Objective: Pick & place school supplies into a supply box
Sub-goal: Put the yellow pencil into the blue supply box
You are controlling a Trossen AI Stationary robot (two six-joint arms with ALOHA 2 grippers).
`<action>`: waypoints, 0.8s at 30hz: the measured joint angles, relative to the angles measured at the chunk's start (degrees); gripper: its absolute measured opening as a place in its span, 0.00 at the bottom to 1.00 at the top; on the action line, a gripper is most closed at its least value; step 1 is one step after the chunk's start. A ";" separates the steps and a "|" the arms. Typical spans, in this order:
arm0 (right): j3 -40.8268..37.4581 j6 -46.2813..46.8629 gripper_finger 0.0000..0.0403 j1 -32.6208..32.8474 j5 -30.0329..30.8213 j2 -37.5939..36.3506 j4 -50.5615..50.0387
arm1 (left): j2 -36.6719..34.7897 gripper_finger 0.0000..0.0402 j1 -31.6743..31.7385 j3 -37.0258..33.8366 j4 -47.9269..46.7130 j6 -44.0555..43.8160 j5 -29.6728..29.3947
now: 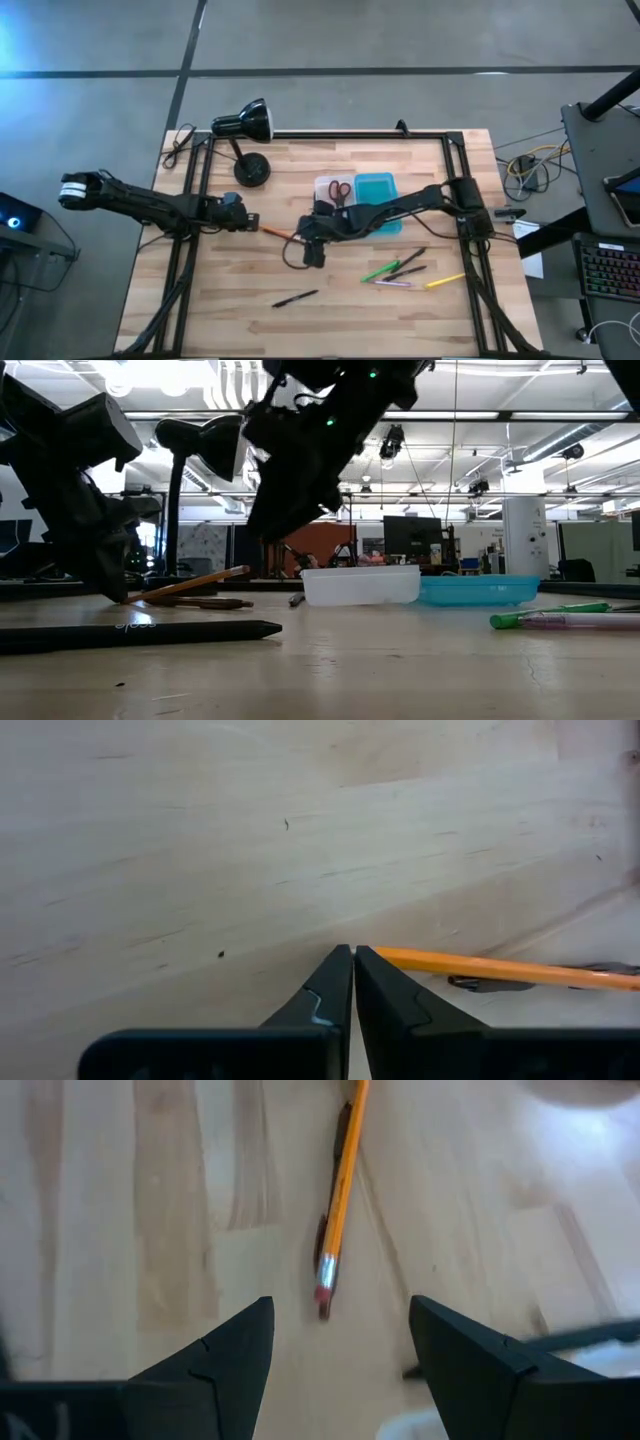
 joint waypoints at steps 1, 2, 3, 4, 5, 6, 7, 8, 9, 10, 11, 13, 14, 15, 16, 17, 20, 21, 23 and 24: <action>0.62 -0.02 0.56 -0.02 0.62 0.65 -0.09 | 0.14 0.00 0.00 0.00 0.03 0.00 0.01; 1.30 -0.04 0.56 -0.02 1.29 1.44 -0.24 | 0.28 0.00 0.00 0.02 0.04 0.01 -0.01; 2.10 -0.07 0.56 -0.02 1.49 2.13 -0.18 | 0.36 0.00 0.00 0.02 0.07 0.03 0.00; 2.75 -0.09 0.56 -0.02 1.49 2.75 -0.15 | 0.43 0.00 0.00 0.02 0.13 0.12 -0.02; 3.37 -0.09 0.56 -0.02 1.43 3.32 -0.20 | 0.51 0.00 0.00 0.00 0.34 0.24 -0.02; 4.02 -0.11 0.56 -0.02 1.28 3.88 -0.16 | 0.59 0.00 0.00 0.02 0.39 0.43 0.01; 4.39 -0.11 0.56 -0.02 1.24 4.16 -0.05 | 0.63 0.00 0.00 0.00 0.57 0.46 0.03; 4.44 -0.11 0.56 -0.01 1.24 4.43 -0.09 | 0.63 0.00 0.00 0.00 0.83 0.46 0.05; 4.55 -0.11 0.56 0.00 1.24 4.76 -0.04 | 0.63 0.00 -0.02 -0.02 0.87 0.46 0.07; 4.63 -0.07 0.56 0.00 1.24 4.89 -0.05 | 0.63 0.00 -0.04 0.00 0.89 0.46 0.05; 4.63 -0.07 0.56 0.00 1.25 5.11 -0.31 | 0.63 0.00 -0.04 -0.02 0.95 0.46 0.06; 4.59 -0.07 0.56 -0.13 1.23 5.42 -0.31 | 0.76 0.00 -0.04 -0.02 1.01 0.46 0.03; 4.59 -0.07 0.55 -0.20 1.21 5.57 -0.31 | 0.76 0.00 -0.04 -0.03 1.08 0.46 0.05; 4.59 -0.08 0.55 -0.31 0.82 5.63 -0.31 | 0.76 0.00 -0.04 -0.05 1.22 0.46 0.05; 4.59 -0.14 0.55 -0.37 0.57 5.81 -0.25 | 0.81 0.00 -0.04 -0.07 1.44 0.47 0.05; 4.59 -0.18 0.55 -0.42 0.46 6.02 -0.15 | 0.81 0.00 -0.02 -0.07 1.63 0.46 0.07; 4.59 -0.47 0.55 -0.41 0.39 7.12 -0.19 | 0.81 0.00 -0.02 -0.09 2.08 0.46 0.09; 4.67 -0.59 0.55 -0.42 0.41 7.60 -0.20 | 0.81 0.00 -0.02 -0.09 2.24 0.44 0.09; 5.07 -0.96 0.55 -0.46 0.59 8.06 -0.15 | 0.81 0.00 -0.02 -0.09 2.29 0.42 0.09; 5.25 -1.22 0.55 -0.52 0.66 8.28 -0.10 | 0.81 0.00 -0.02 -0.09 2.29 0.42 0.09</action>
